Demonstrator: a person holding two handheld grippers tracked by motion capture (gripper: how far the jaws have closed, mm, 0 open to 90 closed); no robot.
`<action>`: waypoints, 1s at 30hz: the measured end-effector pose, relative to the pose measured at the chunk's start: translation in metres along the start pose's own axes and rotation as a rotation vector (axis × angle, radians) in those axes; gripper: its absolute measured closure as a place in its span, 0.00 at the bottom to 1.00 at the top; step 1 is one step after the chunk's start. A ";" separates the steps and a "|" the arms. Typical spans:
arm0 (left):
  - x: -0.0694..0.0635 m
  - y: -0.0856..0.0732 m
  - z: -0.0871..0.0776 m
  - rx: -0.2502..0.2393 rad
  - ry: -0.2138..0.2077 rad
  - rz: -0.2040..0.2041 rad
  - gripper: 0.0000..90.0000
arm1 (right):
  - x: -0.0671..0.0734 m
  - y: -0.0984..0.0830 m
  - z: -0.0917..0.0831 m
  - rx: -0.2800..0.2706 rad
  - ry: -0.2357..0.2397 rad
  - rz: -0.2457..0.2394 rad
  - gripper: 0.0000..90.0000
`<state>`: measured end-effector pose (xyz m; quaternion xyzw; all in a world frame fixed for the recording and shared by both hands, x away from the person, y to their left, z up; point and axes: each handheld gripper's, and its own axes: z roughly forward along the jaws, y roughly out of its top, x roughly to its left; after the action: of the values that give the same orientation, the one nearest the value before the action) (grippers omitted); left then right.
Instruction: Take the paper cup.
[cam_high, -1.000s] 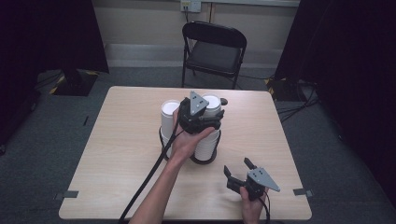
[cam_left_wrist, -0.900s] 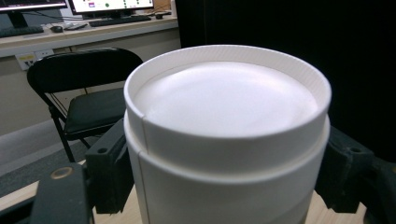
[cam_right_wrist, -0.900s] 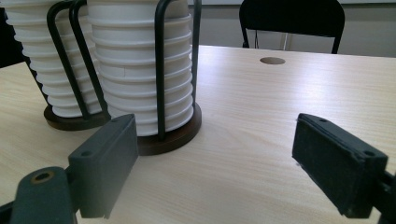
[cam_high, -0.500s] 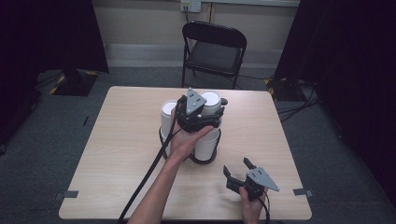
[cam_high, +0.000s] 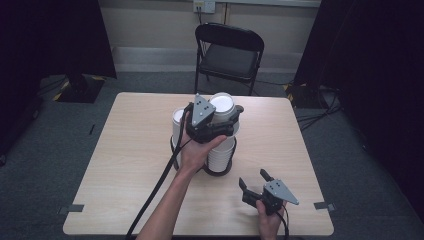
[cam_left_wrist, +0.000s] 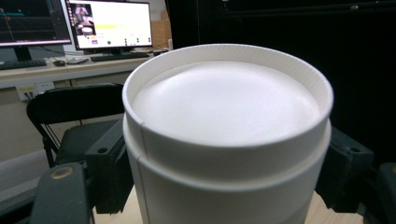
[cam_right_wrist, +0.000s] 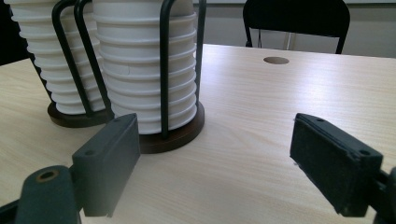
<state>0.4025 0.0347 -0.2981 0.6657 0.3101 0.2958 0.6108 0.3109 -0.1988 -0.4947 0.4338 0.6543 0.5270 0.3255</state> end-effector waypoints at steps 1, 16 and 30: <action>0.000 0.001 -0.001 -0.006 0.003 -0.005 0.23 | 0.000 0.000 0.000 0.000 0.000 -0.001 0.17; 0.011 0.014 -0.019 -0.020 -0.004 -0.004 0.23 | 0.000 0.000 0.001 0.005 -0.002 -0.004 0.17; 0.010 0.017 -0.040 -0.037 -0.060 -0.009 0.23 | 0.001 0.000 0.001 0.009 0.000 -0.006 0.17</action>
<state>0.3782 0.0666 -0.2780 0.6613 0.2891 0.2785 0.6336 0.3113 -0.1979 -0.4945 0.4332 0.6580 0.5231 0.3252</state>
